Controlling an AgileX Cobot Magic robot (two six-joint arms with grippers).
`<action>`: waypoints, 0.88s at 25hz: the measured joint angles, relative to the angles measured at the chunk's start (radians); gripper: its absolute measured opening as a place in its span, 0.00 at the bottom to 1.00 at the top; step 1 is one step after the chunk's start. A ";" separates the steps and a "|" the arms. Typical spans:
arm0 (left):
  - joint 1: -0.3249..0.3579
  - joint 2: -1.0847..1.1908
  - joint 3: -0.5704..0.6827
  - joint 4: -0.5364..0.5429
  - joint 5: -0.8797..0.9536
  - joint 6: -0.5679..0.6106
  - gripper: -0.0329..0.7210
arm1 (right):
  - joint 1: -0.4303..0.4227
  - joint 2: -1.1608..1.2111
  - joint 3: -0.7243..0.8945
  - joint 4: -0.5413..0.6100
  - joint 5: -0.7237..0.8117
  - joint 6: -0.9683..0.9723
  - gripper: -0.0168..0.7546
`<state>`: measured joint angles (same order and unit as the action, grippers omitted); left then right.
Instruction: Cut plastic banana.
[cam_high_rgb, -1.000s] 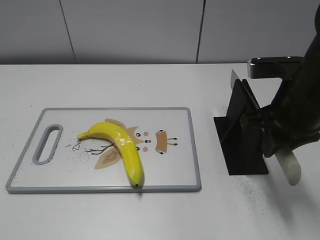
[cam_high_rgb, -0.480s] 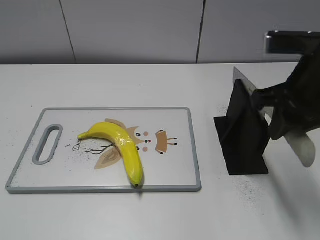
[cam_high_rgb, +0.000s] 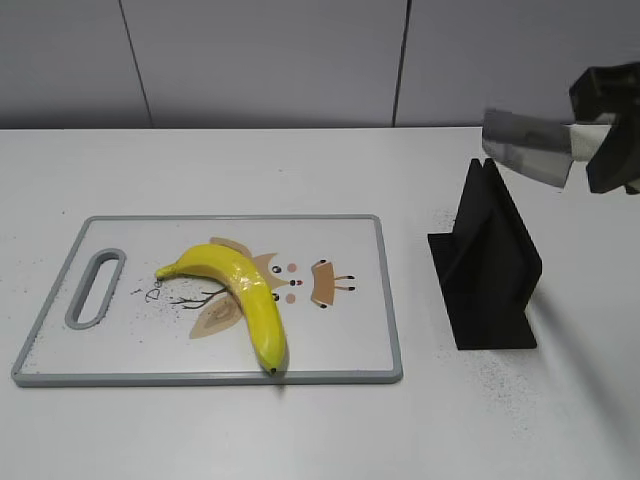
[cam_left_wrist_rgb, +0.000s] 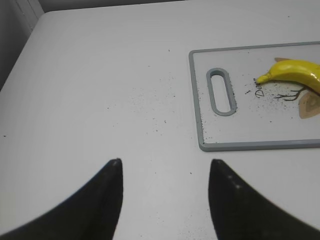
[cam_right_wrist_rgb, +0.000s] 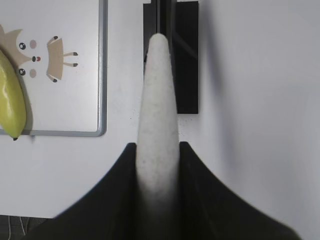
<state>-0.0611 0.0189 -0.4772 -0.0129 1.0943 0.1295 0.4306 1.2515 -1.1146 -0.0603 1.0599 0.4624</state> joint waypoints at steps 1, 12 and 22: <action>0.000 0.000 0.000 0.000 0.000 0.000 0.72 | 0.000 -0.004 -0.013 -0.002 0.007 0.000 0.24; 0.000 0.000 -0.005 0.000 -0.005 0.000 0.72 | 0.000 -0.003 -0.134 -0.019 0.032 -0.210 0.24; 0.000 0.242 -0.043 -0.128 -0.181 0.212 0.72 | 0.000 0.135 -0.136 0.220 -0.068 -0.884 0.24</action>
<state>-0.0611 0.2604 -0.5203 -0.1408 0.9134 0.3416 0.4306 1.3867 -1.2504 0.1597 0.9914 -0.4213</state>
